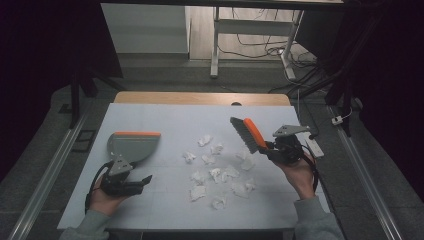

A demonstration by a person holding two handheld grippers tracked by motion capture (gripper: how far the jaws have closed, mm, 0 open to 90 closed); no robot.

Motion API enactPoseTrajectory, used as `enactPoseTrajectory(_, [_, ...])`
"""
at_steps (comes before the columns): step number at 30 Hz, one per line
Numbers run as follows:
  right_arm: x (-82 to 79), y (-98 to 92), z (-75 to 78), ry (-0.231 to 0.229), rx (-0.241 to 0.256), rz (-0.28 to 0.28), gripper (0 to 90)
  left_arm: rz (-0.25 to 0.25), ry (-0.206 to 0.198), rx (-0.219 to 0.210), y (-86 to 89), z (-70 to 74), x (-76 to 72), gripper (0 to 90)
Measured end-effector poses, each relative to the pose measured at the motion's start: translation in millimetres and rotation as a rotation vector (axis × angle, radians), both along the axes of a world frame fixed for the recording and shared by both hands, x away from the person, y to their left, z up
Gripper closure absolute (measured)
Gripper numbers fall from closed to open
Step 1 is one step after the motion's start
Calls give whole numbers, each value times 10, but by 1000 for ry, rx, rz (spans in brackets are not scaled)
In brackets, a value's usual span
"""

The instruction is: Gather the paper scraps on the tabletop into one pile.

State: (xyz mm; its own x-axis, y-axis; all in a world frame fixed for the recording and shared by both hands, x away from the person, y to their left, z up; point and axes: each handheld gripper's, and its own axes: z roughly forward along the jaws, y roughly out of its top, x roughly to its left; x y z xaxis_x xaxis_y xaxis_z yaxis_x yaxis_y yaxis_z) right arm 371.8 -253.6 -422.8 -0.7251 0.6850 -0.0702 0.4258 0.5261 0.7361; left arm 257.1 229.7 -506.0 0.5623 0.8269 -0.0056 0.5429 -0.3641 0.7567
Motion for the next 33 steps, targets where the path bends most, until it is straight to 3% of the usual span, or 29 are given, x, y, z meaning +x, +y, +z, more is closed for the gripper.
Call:
enactPoseTrajectory(2, [46,10,-4,5,-27,-14,710,0,0,-1,1,-1,-1,267])
enactPoseTrajectory(6, [250,-5,-6,65,-53,-21,710,-6,0,-1,-5,-2,-7,267])
enactPoseTrajectory(13, [618,30,-17,173,-205,-73,710,-15,5,-6,1,-19,-1,267])
enactPoseTrajectory(18, [764,112,-61,240,-310,-81,710,-18,9,-9,12,-27,-3,267])
enactPoseTrajectory(23, [766,202,-158,289,-394,-75,710,-15,11,-13,29,-34,-7,267])
enactPoseTrajectory(33, [534,522,-209,272,-494,10,711,-28,23,-10,7,-42,-3,267])
